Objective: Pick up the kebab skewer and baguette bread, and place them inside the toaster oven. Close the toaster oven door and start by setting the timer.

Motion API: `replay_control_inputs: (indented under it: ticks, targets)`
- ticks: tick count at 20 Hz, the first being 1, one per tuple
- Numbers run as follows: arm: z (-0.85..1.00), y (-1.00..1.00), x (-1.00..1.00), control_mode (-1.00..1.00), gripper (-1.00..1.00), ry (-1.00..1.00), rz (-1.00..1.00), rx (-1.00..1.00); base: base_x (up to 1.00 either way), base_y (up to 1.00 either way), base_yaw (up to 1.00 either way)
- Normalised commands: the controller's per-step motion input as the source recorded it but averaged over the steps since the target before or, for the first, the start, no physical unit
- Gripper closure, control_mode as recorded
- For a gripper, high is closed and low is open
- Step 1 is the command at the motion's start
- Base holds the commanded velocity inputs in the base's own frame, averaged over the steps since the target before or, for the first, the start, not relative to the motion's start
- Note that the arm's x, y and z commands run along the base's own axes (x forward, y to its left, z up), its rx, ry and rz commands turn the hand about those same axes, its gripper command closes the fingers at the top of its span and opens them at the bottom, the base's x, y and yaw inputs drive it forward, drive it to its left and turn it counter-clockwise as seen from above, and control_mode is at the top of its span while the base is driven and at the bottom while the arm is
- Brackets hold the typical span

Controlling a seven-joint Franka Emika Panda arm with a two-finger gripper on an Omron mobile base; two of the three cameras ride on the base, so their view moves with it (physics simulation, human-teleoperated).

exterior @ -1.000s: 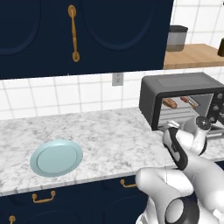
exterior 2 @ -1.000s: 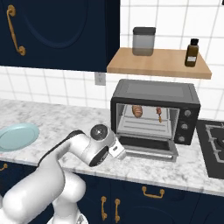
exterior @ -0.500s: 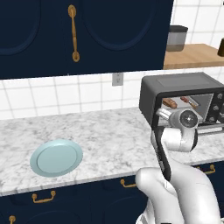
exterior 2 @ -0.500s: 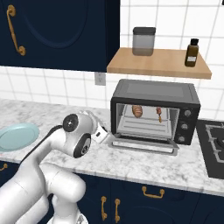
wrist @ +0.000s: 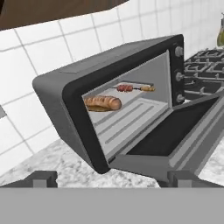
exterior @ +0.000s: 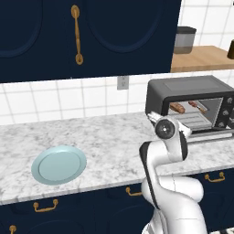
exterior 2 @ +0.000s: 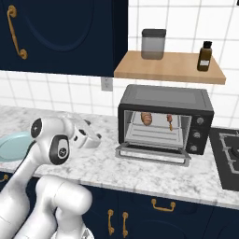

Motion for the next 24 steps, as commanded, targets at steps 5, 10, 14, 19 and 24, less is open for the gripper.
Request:
replay_control_inputs:
  ticks: [5, 10, 14, 19, 24]
  targets:
    - [0.15, 0.31, -0.77, -1.0, -1.0, 0.33, -0.02, -0.13, 0.0, 0.0, 0.0]
    - [-0.26, -0.18, -0.67, -1.0, -1.0, 0.4, 0.0, -0.21, 0.0, 0.0, 0.0]
    - [-0.7, -0.39, -0.51, -1.0, -1.0, 0.2, 0.0, -0.23, 0.0, 0.0, 0.0]
    - [-0.68, -0.41, 0.07, -1.0, -1.0, 0.07, 0.0, -0.09, 0.0, 0.0, 0.0]
    - [-0.86, -0.5, 0.08, -1.0, -1.0, 0.03, 0.0, 0.02, 0.0, 0.0, 0.0]
